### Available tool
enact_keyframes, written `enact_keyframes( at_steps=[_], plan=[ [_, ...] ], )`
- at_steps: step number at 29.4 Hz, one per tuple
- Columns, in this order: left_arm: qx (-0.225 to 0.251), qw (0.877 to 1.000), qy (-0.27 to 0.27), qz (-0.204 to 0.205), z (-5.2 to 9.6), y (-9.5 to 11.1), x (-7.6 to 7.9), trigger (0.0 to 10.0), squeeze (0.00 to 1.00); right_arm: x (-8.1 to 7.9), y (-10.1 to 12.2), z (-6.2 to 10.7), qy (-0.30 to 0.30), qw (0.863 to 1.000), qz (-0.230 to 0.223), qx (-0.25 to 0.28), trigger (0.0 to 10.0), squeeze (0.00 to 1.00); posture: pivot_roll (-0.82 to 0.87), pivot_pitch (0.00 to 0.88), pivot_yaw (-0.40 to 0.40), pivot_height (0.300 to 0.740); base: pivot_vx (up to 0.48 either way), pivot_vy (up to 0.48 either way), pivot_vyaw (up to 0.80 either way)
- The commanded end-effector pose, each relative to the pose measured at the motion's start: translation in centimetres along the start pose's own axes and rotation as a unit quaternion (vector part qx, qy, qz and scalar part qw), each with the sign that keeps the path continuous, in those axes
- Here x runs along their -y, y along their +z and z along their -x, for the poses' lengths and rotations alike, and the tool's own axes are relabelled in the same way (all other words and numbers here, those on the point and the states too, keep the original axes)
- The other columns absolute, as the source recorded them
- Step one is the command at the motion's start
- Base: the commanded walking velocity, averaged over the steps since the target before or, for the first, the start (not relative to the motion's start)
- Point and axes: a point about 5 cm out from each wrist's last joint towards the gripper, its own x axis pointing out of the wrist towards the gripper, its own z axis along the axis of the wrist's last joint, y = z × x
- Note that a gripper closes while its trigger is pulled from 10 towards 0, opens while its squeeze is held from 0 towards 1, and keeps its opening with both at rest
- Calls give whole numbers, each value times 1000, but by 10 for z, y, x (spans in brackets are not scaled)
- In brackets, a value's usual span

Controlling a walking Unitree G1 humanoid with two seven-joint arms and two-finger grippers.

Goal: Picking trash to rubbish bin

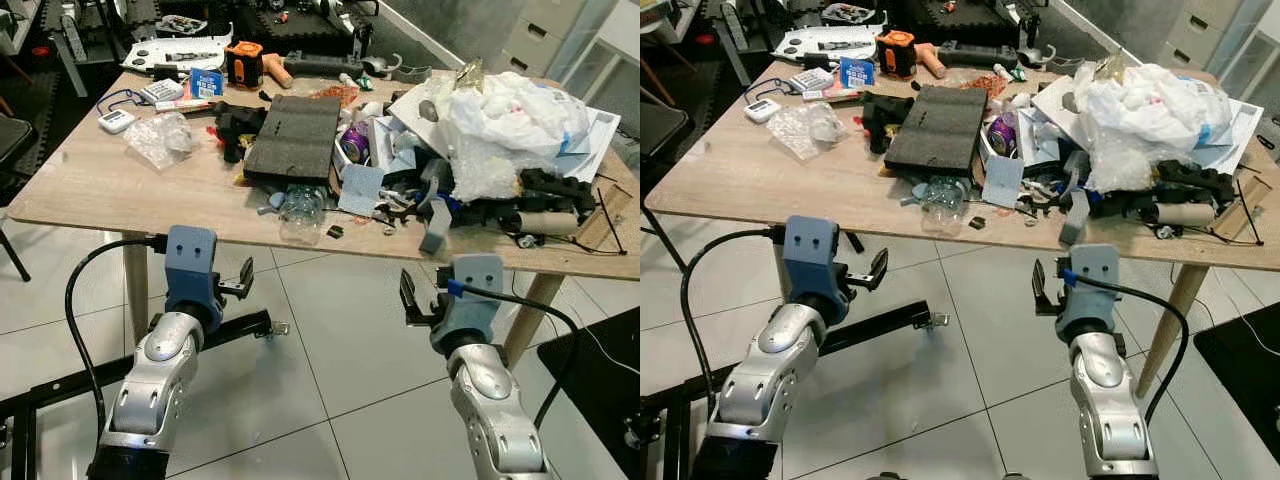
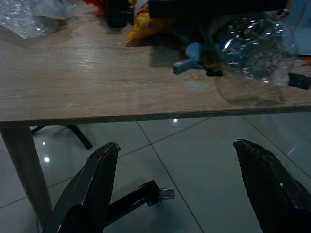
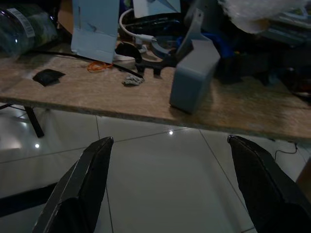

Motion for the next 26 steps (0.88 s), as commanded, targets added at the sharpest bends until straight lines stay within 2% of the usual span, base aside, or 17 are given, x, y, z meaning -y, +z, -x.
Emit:
enact_keyframes(
  at_steps=[1,16,22,26],
  plan=[
    [-1,1000,-5,4,2,-2,4,10000,0,1,0,2,-1,1000,-1,-4,10000,0,-9,197,-30,740,0,0,0],
    [2,1000,-1,5,2,-2,4,10000,0,-1,-1,3,3,1000,-2,-6,10000,0,-9,197,-30,740,0,0,0],
    [-1,1000,-2,-8,3,-3,4,10000,0,-2,-1,3,5,1000,-2,-7,10000,0,-9,199,-32,740,0,0,0],
    [1,1000,5,5,3,-3,3,10000,0,-2,-1,2,8,1000,-2,-8,10000,0,-9,199,-32,740,0,0,0]
  ],
)
